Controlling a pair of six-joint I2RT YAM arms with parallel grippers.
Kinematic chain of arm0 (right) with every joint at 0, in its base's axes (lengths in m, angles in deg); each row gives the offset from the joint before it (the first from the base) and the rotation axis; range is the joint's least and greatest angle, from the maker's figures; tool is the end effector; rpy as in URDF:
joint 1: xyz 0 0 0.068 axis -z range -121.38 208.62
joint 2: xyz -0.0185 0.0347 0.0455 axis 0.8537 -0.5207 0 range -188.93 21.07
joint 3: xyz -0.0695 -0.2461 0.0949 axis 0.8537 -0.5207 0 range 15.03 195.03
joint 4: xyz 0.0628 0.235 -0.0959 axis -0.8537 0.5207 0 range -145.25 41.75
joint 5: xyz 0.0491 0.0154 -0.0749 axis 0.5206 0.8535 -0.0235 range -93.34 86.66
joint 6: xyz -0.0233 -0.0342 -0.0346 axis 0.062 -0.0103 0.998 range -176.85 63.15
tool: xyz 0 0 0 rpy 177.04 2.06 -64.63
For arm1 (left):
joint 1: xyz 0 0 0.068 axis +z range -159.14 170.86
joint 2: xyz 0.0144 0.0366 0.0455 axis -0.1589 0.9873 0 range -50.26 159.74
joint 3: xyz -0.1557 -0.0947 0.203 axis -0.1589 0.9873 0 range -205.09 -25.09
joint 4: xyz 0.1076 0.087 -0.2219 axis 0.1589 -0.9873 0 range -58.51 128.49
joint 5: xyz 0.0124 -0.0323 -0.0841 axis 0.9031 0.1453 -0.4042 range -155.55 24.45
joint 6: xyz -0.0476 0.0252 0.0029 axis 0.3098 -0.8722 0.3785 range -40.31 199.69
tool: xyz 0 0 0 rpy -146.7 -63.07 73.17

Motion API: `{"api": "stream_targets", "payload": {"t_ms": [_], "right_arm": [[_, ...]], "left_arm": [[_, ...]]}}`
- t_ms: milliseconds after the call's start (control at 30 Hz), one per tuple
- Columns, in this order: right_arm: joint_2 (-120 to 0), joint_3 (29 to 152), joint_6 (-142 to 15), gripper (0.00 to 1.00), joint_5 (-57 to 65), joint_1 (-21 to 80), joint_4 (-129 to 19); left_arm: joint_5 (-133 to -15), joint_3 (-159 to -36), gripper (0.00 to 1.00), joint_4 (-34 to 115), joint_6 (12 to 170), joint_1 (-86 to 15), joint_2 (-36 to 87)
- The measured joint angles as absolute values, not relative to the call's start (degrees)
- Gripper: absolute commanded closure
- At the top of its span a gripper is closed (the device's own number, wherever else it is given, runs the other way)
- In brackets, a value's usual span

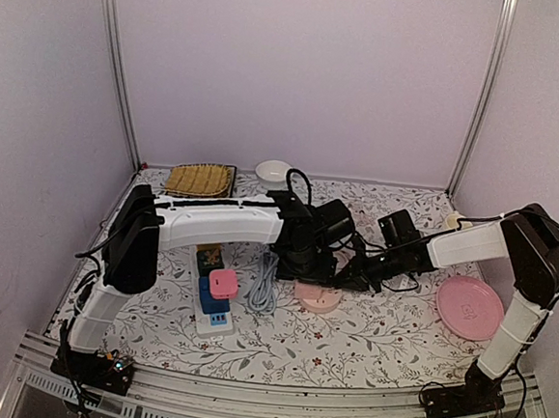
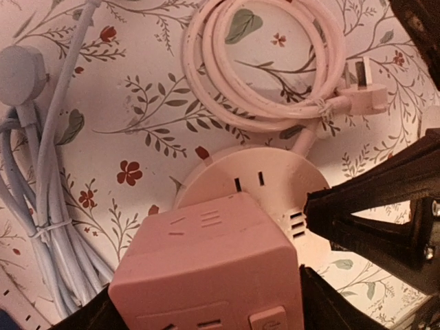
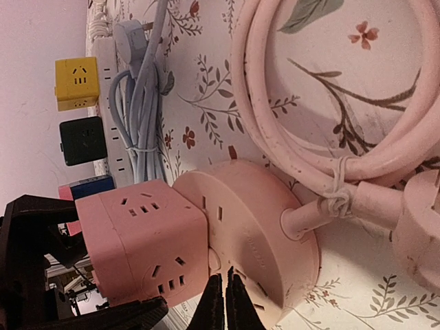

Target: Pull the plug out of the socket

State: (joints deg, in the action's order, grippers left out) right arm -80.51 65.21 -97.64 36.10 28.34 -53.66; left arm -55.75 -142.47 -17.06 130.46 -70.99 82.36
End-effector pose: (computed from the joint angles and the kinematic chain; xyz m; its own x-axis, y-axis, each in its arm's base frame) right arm 0.2769 0.1878 0.1369 -0.9922 0.0050 -0.1243 -0.0943 0.6219 0.7774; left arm 0.2351 -0.4264 0.1982 -0.9343 0.1282 -0.3327 0.1877 0.9702 -0.1531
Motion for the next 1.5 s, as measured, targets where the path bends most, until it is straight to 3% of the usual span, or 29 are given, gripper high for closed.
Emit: {"api": "stream_targets", "payload": {"t_ms": [300, 500, 767, 1500], "right_arm": [[-78.74, 64.42, -96.9, 0.97, 36.08, 28.14, -53.23], [-78.77, 64.42, -96.9, 0.97, 36.19, 27.0, -53.36], [-81.94, 65.08, -97.03, 0.97, 36.34, 26.0, -54.23], [-83.6, 69.6, -94.76, 0.97, 28.76, 25.36, -51.54]], "left_arm": [[-54.18, -144.04, 0.68, -18.46, 131.88, -71.75, 82.97], [-54.09, -146.97, 0.85, -19.55, 131.35, -71.68, 84.67], [-52.93, -151.02, 0.87, -21.41, 129.19, -71.58, 86.33], [-49.15, -148.24, 0.87, -16.38, 126.0, -71.55, 85.22]]}}
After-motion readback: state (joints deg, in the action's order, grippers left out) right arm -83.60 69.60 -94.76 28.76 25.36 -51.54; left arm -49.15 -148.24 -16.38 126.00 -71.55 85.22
